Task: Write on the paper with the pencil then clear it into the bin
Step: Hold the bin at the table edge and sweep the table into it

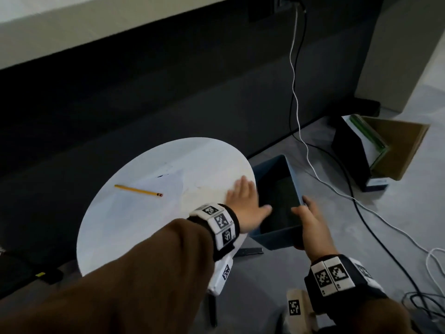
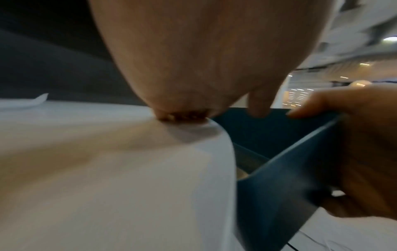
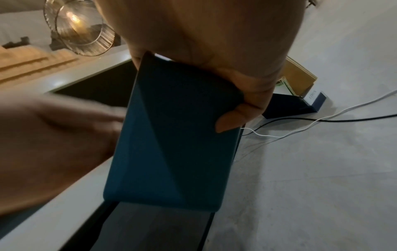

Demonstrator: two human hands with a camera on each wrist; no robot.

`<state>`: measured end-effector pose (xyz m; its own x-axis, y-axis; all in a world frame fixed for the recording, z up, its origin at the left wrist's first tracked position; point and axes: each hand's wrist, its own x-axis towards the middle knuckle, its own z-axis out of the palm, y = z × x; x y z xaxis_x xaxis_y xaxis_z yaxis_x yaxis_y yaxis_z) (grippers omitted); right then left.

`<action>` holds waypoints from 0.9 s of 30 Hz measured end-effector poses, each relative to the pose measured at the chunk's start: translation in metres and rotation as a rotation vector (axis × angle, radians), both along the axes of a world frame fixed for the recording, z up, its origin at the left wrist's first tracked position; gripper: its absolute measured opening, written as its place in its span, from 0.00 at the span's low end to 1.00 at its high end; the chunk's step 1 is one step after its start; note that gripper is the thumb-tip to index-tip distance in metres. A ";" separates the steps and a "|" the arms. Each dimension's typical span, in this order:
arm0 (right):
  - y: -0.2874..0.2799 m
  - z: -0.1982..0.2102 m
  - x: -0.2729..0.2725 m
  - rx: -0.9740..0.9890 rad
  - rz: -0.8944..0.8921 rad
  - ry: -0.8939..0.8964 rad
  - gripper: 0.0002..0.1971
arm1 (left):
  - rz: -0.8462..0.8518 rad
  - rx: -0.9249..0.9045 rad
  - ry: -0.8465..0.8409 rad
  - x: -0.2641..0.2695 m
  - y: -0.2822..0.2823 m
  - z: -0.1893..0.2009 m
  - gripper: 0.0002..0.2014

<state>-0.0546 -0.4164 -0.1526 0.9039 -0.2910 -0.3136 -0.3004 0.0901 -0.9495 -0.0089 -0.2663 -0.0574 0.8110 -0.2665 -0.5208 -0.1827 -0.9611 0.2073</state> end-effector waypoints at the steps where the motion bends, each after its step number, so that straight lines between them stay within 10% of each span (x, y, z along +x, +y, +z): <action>1: 0.003 0.001 -0.002 0.009 -0.002 -0.002 0.35 | -0.096 -0.101 0.060 -0.009 -0.003 0.003 0.34; 5: 0.012 0.001 -0.010 0.038 -0.024 0.023 0.36 | -0.040 -0.347 0.005 -0.020 0.017 0.020 0.32; 11: 0.023 0.001 -0.023 0.063 -0.021 0.063 0.38 | 0.360 0.095 -0.106 0.008 0.098 0.000 0.38; 18: 0.023 -0.004 -0.021 0.049 -0.036 0.066 0.38 | -0.046 -0.379 0.133 -0.026 0.035 0.012 0.34; 24: 0.016 0.002 -0.026 0.118 -0.016 0.045 0.34 | 0.519 0.010 -0.142 0.026 0.086 -0.004 0.41; 27: 0.014 0.001 -0.022 0.113 -0.019 0.034 0.36 | 0.458 0.037 -0.059 0.030 0.087 -0.008 0.44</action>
